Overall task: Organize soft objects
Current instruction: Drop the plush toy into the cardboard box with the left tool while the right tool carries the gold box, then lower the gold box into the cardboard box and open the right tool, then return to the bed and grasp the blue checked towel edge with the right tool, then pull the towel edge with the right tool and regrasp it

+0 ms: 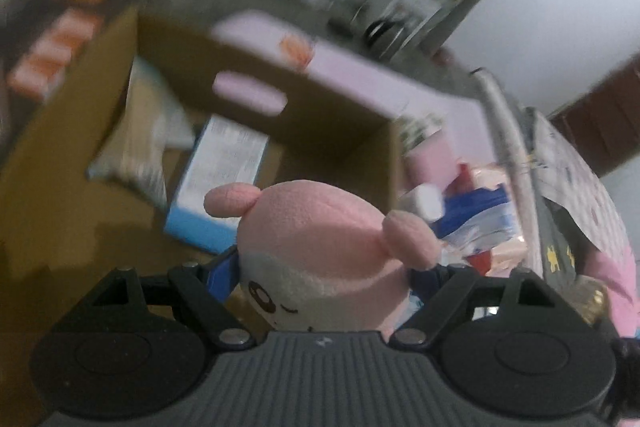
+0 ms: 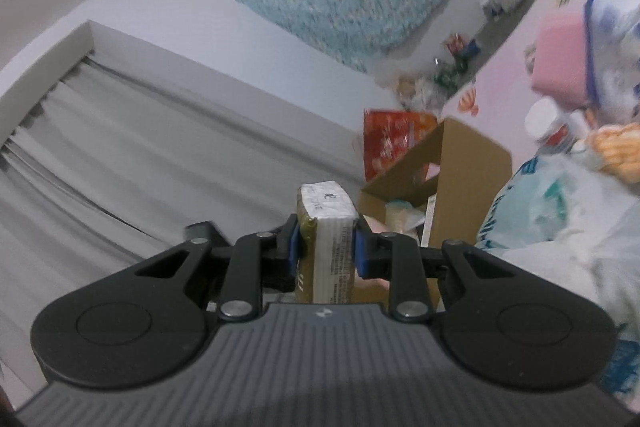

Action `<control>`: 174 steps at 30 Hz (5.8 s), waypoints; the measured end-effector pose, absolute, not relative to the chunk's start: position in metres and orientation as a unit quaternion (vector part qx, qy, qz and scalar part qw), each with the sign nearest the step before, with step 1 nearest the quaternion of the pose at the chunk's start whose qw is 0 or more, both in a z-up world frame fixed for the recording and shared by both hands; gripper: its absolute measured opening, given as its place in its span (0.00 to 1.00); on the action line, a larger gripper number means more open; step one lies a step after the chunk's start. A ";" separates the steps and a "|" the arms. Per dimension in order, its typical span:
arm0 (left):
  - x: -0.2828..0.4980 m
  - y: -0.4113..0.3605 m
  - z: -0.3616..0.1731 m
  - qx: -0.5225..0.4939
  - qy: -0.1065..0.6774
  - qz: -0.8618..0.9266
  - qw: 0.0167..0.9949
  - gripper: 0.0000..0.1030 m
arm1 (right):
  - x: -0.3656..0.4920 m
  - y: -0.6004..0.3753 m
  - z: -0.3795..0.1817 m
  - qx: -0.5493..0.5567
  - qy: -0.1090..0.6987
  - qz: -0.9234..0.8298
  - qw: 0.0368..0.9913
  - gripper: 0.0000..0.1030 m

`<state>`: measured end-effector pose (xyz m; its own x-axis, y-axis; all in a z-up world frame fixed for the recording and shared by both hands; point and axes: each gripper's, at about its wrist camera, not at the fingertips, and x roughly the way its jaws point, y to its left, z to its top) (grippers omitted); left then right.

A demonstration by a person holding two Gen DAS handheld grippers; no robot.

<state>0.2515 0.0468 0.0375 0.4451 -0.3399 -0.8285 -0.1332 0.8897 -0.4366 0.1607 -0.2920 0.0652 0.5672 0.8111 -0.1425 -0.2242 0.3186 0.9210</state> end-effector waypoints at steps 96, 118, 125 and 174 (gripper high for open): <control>0.078 0.128 0.094 -0.168 0.346 -0.060 0.921 0.96 | 0.162 -0.160 0.088 0.347 0.397 0.381 0.759 0.60; 0.060 -0.130 0.055 0.058 0.367 -0.275 0.887 0.94 | -0.022 -0.432 -0.013 0.375 0.296 0.043 0.878 0.61; 0.057 -0.174 0.030 0.083 0.380 -0.275 0.879 0.70 | 0.028 -0.432 -0.029 0.222 0.372 0.036 0.901 0.41; 0.032 -0.278 -0.057 0.191 0.407 -0.295 0.843 0.41 | -0.096 -0.490 -0.024 0.349 0.343 0.048 0.871 0.05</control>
<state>0.0320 -0.2779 -0.0567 0.4946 -0.3424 -0.7988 0.6528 0.7531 0.0814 -0.0957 -0.4903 -0.0236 0.7604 0.3224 -0.5638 0.1567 0.7514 0.6410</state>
